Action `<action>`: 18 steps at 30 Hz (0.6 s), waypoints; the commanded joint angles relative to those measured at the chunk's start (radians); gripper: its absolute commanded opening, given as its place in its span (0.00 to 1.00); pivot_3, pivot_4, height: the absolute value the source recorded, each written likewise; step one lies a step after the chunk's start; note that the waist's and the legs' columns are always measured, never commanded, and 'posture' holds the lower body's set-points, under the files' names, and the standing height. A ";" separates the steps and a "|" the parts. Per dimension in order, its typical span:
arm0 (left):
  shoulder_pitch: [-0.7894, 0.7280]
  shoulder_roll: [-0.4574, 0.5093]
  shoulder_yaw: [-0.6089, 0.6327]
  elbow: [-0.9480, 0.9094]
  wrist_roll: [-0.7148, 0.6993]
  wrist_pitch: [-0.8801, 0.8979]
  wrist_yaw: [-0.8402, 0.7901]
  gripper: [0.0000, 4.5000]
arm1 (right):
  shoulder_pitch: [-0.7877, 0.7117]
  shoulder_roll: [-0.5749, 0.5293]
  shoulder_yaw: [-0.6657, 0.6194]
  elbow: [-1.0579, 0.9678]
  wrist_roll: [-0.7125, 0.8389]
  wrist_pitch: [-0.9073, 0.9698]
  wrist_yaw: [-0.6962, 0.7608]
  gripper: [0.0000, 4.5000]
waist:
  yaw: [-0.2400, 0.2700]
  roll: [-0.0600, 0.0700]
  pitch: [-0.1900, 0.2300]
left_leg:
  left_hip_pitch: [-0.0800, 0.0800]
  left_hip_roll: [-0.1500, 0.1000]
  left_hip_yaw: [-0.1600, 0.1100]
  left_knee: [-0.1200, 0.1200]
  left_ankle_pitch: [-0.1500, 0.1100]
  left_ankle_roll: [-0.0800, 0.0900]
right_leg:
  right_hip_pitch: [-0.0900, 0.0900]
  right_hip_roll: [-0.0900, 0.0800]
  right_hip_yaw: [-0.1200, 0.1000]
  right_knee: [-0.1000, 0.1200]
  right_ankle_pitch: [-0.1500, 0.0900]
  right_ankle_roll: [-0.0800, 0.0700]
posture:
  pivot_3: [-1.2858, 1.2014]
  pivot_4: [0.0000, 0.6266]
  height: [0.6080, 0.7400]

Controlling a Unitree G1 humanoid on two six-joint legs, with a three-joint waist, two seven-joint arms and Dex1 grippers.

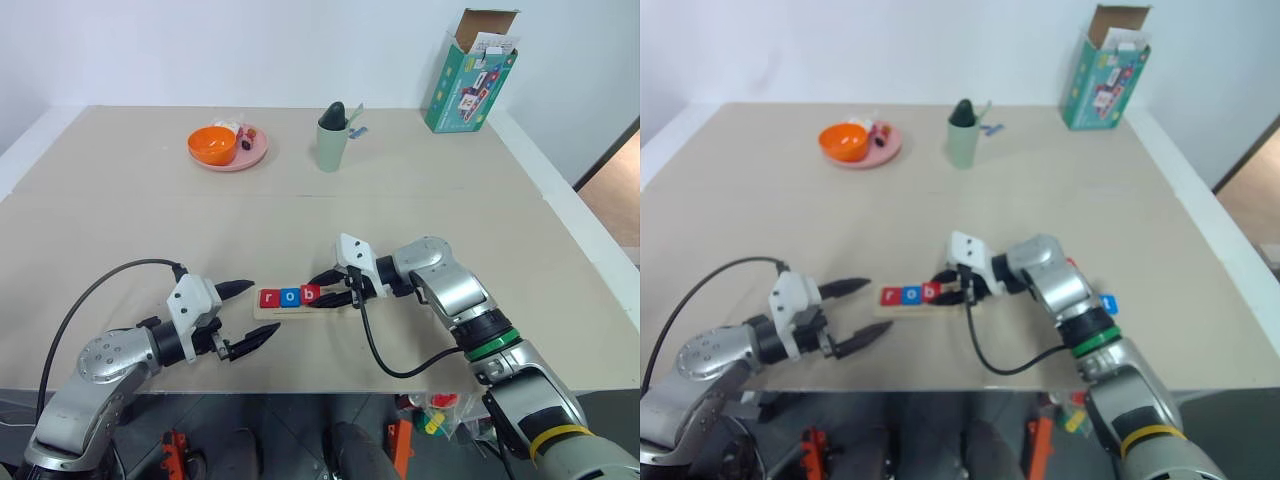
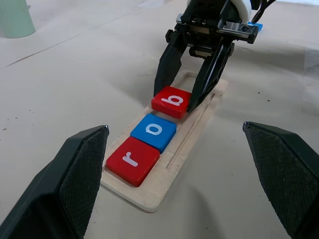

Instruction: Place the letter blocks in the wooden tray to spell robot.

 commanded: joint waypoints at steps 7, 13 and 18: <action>-0.007 0.002 -0.003 -0.040 -0.001 0.005 0.008 1.00 | -0.016 0.024 0.005 0.022 -0.020 -0.025 -0.020 0.27 | 0.000 0.000 0.000 | 0.000 0.000 0.000 0.000 0.000 0.000 | 0.000 0.000 0.000 0.000 0.000 0.000 | 0.52 0.24 1.00; -0.006 0.001 -0.006 -0.040 0.006 0.008 0.010 1.00 | -0.021 0.028 0.004 0.039 -0.021 -0.032 -0.022 0.27 | 0.000 0.000 0.000 | 0.000 0.000 0.000 0.000 0.000 0.000 | 0.000 0.000 0.000 0.000 0.000 0.000 | 0.52 0.24 1.00; -0.003 0.000 -0.014 -0.040 0.011 0.008 0.010 1.00 | -0.026 0.032 0.010 0.048 -0.019 -0.025 -0.014 0.27 | 0.000 0.000 0.000 | 0.000 0.000 0.000 0.000 0.000 0.000 | 0.000 0.000 0.000 0.000 0.000 0.000 | 0.52 0.24 1.00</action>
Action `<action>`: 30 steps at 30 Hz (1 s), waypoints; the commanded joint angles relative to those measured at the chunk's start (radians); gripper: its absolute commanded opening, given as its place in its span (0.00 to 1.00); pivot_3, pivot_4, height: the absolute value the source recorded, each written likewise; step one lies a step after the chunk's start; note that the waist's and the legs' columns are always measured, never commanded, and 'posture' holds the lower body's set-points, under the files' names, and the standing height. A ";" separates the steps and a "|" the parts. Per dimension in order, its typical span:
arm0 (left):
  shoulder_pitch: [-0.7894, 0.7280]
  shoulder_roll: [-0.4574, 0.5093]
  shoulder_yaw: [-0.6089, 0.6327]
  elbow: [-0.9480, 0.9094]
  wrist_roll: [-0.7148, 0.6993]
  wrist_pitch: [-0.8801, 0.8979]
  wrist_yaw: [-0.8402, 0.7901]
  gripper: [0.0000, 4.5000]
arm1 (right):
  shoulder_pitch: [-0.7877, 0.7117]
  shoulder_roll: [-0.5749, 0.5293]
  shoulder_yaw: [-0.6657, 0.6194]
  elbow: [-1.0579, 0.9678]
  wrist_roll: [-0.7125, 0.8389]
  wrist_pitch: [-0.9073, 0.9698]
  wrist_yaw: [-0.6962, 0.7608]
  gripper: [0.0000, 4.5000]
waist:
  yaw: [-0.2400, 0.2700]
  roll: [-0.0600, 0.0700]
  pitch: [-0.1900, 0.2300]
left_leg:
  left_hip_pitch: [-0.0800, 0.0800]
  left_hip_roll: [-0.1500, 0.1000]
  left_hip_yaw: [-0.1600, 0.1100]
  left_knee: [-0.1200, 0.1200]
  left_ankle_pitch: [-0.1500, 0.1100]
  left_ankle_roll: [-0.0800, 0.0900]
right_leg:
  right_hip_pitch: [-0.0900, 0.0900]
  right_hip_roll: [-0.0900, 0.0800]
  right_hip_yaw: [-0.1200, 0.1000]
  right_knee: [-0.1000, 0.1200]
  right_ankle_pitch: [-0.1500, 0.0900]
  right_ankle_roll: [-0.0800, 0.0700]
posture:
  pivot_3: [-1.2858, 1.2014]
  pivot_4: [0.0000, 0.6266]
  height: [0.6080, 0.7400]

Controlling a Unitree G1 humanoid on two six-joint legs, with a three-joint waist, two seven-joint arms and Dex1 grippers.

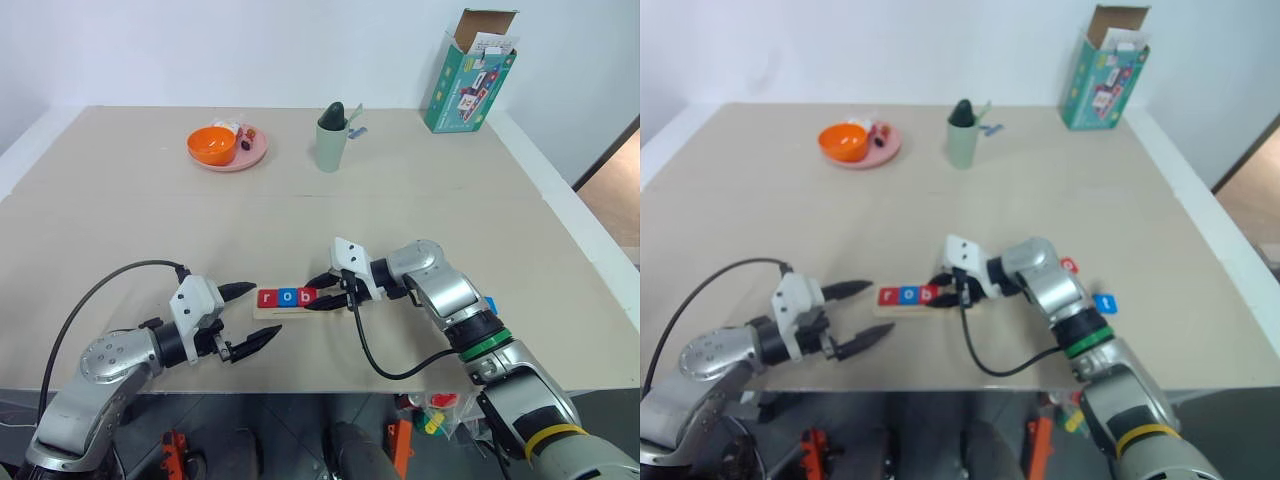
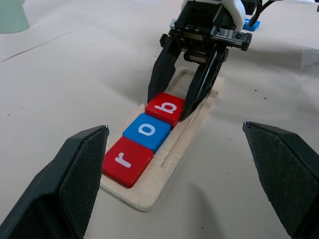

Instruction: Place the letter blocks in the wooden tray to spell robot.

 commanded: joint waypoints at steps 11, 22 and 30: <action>0.001 0.017 0.006 -0.028 0.015 -0.018 -0.011 1.00 | -0.033 0.011 -0.102 -0.092 0.082 0.138 -0.051 0.99 | 0.000 0.000 0.000 | 0.000 0.000 0.000 0.000 0.000 0.000 | 0.000 0.000 0.000 0.000 0.000 0.000 | 0.52 0.24 1.00; -0.007 0.020 0.007 -0.024 -0.003 -0.010 -0.035 1.00 | 0.242 -0.036 -0.373 -0.683 0.317 0.544 -0.338 0.86 | 0.002 0.000 0.000 | -0.003 -0.001 -0.003 -0.001 -0.001 -0.002 | -0.001 -0.002 -0.003 0.000 -0.004 0.000 | 0.52 0.24 1.00; -0.009 0.026 0.016 0.010 0.000 -0.029 -0.068 1.00 | 0.381 -0.036 -0.209 -0.786 0.322 0.532 -0.381 0.25 | -0.006 0.000 0.000 | -0.001 0.000 -0.002 -0.001 -0.001 -0.002 | -0.001 0.000 -0.002 0.000 -0.002 -0.001 | 0.52 0.24 1.00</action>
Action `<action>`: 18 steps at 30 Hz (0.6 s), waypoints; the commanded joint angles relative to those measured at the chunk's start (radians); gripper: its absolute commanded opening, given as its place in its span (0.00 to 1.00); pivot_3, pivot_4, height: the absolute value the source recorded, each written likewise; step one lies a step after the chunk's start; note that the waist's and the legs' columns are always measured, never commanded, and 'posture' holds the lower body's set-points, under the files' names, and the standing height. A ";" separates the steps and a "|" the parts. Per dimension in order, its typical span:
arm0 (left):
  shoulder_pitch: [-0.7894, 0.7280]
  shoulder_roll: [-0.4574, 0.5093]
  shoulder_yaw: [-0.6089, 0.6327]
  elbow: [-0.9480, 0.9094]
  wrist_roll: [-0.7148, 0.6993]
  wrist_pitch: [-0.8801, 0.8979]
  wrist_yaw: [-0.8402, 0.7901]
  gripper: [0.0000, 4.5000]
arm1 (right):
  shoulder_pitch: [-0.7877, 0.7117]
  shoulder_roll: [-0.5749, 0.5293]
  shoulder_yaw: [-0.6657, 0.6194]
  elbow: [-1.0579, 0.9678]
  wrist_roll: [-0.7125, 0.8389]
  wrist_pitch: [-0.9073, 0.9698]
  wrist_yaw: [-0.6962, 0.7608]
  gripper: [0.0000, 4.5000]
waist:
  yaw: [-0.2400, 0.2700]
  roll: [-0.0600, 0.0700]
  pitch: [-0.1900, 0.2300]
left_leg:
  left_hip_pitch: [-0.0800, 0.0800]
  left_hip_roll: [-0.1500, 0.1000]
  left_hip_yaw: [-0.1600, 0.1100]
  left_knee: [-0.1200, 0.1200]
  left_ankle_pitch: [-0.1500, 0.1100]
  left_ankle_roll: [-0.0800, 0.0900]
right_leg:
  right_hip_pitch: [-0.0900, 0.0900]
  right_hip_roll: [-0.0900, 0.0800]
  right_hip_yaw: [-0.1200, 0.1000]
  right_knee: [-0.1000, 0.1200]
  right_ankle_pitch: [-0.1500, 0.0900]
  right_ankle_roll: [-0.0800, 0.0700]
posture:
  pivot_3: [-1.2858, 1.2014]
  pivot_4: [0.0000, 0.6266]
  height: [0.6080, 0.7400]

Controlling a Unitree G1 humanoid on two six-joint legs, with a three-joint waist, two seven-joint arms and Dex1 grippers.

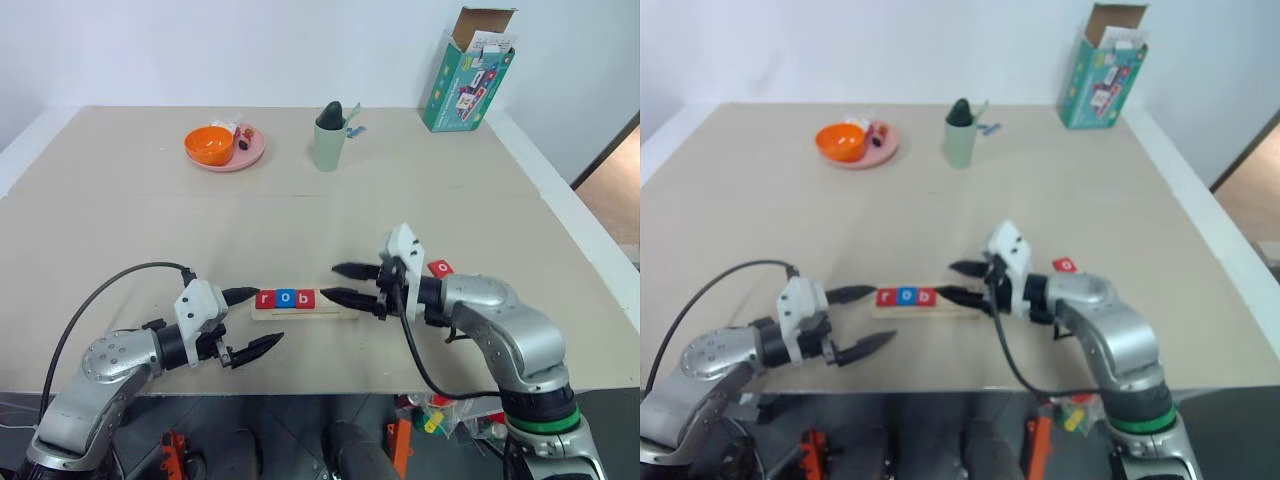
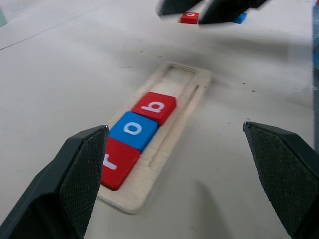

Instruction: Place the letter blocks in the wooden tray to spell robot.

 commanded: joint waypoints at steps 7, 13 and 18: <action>-0.015 0.009 0.037 0.011 -0.021 -0.018 -0.023 1.00 | -0.075 0.050 0.165 0.075 -0.035 -0.063 -0.045 0.02 | -0.001 0.000 0.000 | 0.000 0.000 0.001 0.001 0.002 -0.002 | 0.000 0.000 0.001 0.000 0.000 -0.001 | 0.52 0.24 1.00; -0.012 0.010 0.039 0.001 -0.021 -0.009 -0.010 1.00 | -0.095 0.049 0.208 0.170 -0.079 -0.117 -0.046 0.02 | 0.001 0.000 0.000 | -0.001 0.000 0.001 0.000 0.002 -0.002 | 0.000 0.000 0.001 0.000 0.000 0.001 | 0.52 0.24 1.00; -0.008 0.011 0.036 -0.008 -0.016 -0.006 0.002 1.00 | -0.097 0.055 0.214 0.216 -0.103 -0.147 -0.053 0.02 | 0.001 0.000 0.000 | -0.001 0.000 0.000 -0.001 0.001 -0.002 | -0.001 0.000 0.000 0.000 0.000 0.001 | 0.52 0.24 1.00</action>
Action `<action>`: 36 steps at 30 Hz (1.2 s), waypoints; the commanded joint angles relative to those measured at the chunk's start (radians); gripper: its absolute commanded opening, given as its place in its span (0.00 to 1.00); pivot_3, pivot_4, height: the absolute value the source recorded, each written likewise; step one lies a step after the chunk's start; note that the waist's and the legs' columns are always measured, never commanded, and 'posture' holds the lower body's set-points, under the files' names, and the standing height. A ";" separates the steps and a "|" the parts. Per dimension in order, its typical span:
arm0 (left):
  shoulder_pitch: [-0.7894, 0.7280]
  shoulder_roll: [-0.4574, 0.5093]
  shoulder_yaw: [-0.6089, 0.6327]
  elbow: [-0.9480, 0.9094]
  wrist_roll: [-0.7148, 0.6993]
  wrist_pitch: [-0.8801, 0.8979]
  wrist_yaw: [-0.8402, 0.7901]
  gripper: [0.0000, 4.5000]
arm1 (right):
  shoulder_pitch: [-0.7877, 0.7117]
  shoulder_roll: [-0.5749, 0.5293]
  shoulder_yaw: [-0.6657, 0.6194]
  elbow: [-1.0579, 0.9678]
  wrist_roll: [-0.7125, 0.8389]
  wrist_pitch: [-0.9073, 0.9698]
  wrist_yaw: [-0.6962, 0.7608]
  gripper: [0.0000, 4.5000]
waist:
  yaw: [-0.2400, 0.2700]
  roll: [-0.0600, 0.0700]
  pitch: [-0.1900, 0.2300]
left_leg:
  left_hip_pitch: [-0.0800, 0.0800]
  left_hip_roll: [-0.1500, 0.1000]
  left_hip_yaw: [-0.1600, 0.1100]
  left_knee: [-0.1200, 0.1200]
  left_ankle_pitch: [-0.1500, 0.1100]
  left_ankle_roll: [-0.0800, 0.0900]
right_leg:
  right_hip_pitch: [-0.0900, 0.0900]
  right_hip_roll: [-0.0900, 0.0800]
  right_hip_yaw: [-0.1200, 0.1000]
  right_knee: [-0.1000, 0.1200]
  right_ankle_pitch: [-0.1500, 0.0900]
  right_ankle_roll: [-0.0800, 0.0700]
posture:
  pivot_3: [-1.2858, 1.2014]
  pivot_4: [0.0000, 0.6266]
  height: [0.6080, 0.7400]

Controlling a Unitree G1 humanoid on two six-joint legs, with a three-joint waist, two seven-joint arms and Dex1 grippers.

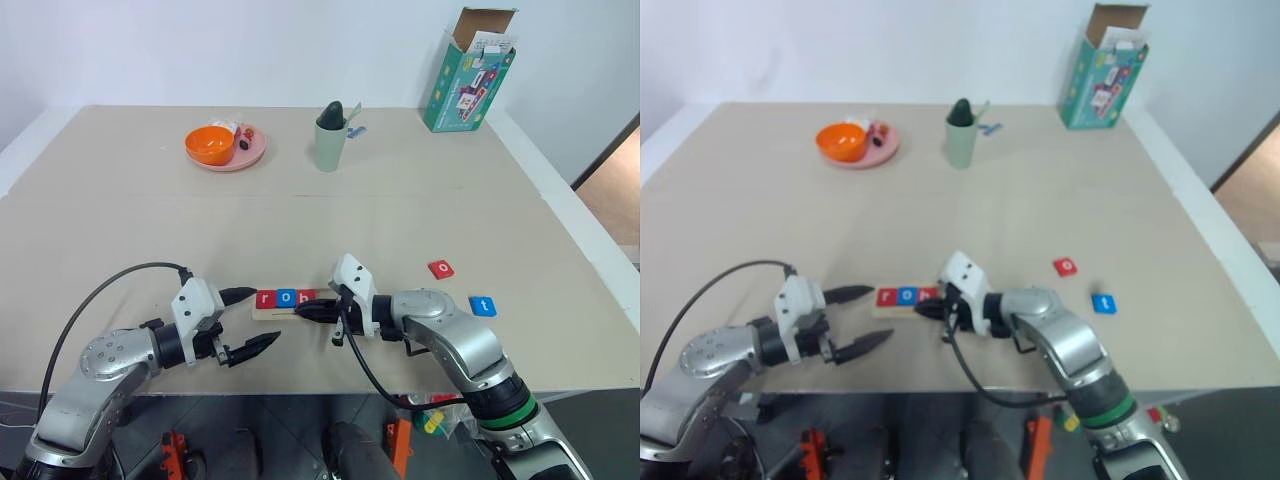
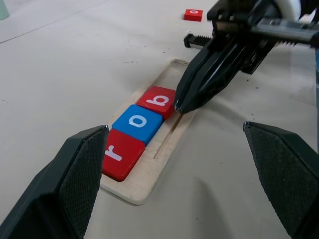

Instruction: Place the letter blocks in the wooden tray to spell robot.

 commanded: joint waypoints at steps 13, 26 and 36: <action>-0.008 0.012 0.013 -0.057 -0.009 0.014 0.023 1.00 | -0.039 0.022 0.002 0.035 -0.024 -0.060 -0.001 0.02 | 0.000 0.000 0.000 | 0.000 0.000 0.000 0.000 0.000 0.000 | 0.000 0.000 0.000 0.000 0.000 0.000 | 0.52 0.24 1.00; -0.013 0.012 0.012 -0.074 -0.015 0.036 0.020 1.00 | -0.050 0.022 -0.026 0.021 -0.010 -0.066 0.009 0.02 | 0.000 0.000 0.000 | 0.000 0.000 0.000 0.000 0.000 0.000 | 0.000 0.000 0.000 0.000 0.000 0.000 | 0.52 0.24 1.00; -0.054 0.048 -0.021 -0.079 -0.073 0.044 -0.082 1.00 | -0.036 -0.006 -0.382 -0.146 0.187 0.085 -0.141 0.75 | 0.003 0.000 0.000 | 0.000 0.000 -0.001 0.000 0.000 0.000 | 0.000 0.000 0.000 0.000 0.000 0.000 | 0.52 0.24 1.00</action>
